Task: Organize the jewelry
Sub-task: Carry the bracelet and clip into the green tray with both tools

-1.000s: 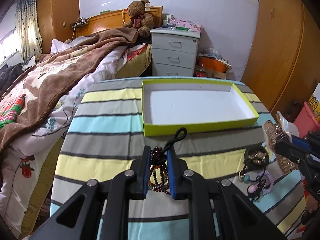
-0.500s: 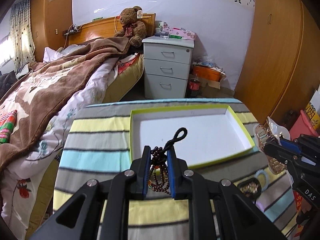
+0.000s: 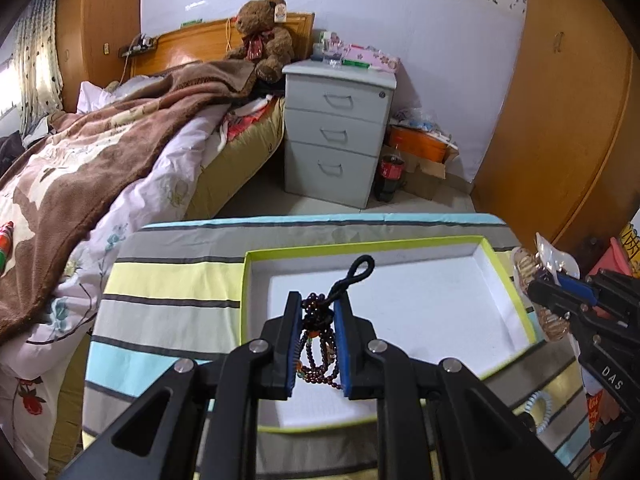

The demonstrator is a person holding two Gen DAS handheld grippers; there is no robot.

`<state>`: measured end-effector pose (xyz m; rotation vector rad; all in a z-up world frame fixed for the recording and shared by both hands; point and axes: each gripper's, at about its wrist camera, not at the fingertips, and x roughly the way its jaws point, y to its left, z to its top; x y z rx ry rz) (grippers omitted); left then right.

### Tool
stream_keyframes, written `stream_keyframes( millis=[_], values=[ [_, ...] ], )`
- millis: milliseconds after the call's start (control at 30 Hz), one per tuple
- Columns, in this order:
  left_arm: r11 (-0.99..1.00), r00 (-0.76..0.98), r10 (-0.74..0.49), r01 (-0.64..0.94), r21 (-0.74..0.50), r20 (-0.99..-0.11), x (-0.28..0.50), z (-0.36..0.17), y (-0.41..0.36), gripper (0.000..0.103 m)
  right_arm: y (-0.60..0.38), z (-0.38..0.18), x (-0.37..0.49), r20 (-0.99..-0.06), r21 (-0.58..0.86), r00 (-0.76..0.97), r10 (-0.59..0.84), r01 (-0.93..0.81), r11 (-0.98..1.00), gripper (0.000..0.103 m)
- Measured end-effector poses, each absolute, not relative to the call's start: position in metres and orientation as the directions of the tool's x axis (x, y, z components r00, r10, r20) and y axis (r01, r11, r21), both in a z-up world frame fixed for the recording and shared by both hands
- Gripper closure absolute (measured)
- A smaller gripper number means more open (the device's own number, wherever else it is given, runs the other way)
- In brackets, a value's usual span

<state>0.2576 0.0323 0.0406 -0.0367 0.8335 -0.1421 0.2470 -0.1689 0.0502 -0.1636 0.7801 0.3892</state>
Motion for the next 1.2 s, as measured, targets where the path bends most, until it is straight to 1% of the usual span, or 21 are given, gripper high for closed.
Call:
stream_keyframes(
  millis=[133, 500, 800, 1067, 1100, 1133, 1200],
  values=[
    [0.991, 0.637, -0.133, 0.102, -0.087, -0.759, 0.272, 0.025, 0.032, 0.086, -0.169, 0.038, 0.265, -0.735, -0.012, 0.628, 0.254, -0.388, 0.922, 0.092],
    [0.993, 0.608, -0.114, 0.092, -0.073, -0.786, 0.297, 0.003, 0.027, 0.086, -0.169, 0.001, 0.299, -0.790, -0.026, 0.577, 0.206, -0.368, 0.930, 0.092],
    [0.996, 0.581, -0.085, 0.077, -0.049, -0.810, 0.306, -0.015, 0.025, 0.086, -0.162, -0.018, 0.307, -0.817, -0.046, 0.548, 0.180, -0.373, 0.927, 0.092],
    [0.996, 0.568, -0.083, 0.069, -0.053, -0.819, 0.308, -0.022, 0.025, 0.085, -0.159, -0.020, 0.309, -0.814, -0.064, 0.557, 0.164, -0.366, 0.928, 0.091],
    [0.996, 0.564, -0.085, 0.068, -0.057, -0.821, 0.308, -0.022, 0.025, 0.083, -0.159, -0.020, 0.309, -0.814, -0.065, 0.558, 0.163, -0.366, 0.928, 0.091],
    [0.996, 0.560, -0.087, 0.066, -0.061, -0.824, 0.309, -0.023, 0.025, 0.079, -0.159, -0.020, 0.309, -0.814, -0.065, 0.558, 0.162, -0.365, 0.929, 0.091],
    [0.996, 0.555, -0.087, 0.061, -0.064, -0.827, 0.309, -0.025, 0.025, 0.074, -0.159, -0.021, 0.309, -0.814, -0.064, 0.558, 0.161, -0.362, 0.930, 0.091]
  ],
)
